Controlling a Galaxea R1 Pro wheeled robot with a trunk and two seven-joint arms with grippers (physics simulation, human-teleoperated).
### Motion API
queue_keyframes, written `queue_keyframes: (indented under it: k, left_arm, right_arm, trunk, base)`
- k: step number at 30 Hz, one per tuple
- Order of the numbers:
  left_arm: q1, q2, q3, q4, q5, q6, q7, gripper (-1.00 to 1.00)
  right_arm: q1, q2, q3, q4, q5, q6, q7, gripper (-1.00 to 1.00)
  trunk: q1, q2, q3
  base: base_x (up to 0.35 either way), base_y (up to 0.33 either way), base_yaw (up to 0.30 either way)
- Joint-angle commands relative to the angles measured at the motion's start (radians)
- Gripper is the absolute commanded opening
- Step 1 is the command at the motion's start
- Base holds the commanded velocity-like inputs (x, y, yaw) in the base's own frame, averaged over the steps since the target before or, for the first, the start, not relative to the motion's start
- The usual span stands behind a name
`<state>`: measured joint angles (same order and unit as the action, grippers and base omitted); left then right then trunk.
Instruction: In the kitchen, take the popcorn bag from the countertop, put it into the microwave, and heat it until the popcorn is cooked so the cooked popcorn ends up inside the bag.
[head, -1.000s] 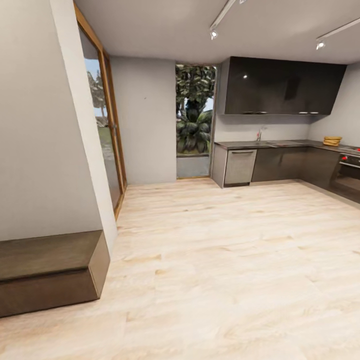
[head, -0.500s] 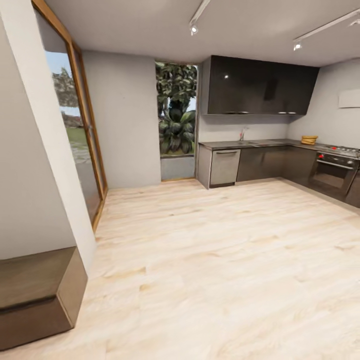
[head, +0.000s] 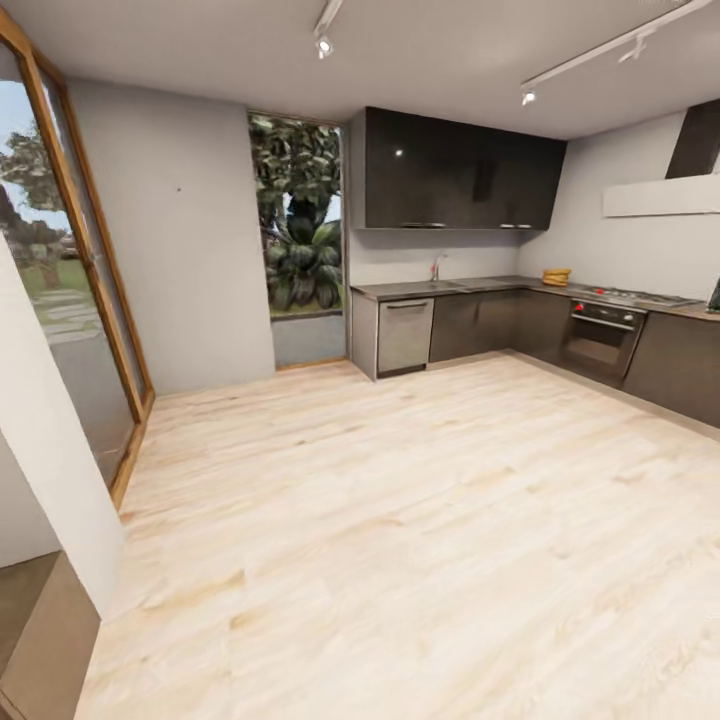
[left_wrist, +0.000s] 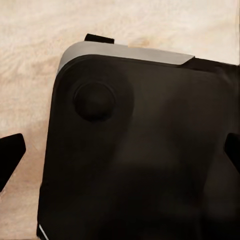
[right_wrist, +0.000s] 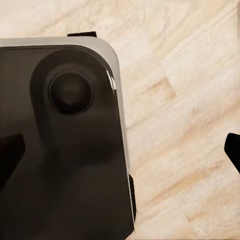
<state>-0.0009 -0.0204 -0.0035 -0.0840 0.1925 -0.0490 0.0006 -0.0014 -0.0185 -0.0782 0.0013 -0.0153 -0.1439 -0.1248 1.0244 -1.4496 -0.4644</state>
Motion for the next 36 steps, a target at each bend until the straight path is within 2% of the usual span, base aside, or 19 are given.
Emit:
queue_keyframes:
  k: [1,7,36]
  left_arm:
    - [0.0,0.001,-0.001,-0.003,0.007,-0.003,0.0,1.0]
    - [0.0,0.008,0.007,0.001,0.014,-0.01,0.001,1.0]
    - [0.0,0.008,0.008,0.003,0.016,-0.006,0.001,1.0]
  right_arm:
    - [0.0,0.0,-0.008,0.0,-0.002,-0.005,0.001,1.0]
    - [0.0,0.0,-0.006,0.0,-0.002,-0.005,0.001,1.0]
    - [0.0,0.0,-0.006,0.0,-0.002,-0.005,0.001,1.0]
  trunk:
    - [0.001,0.0,-0.001]
    - [0.001,0.0,-0.001]
    - [0.001,0.0,-0.001]
  base:
    - [0.326,0.0,-0.289]
    - [0.326,0.0,-0.289]
    - [0.326,0.0,-0.289]
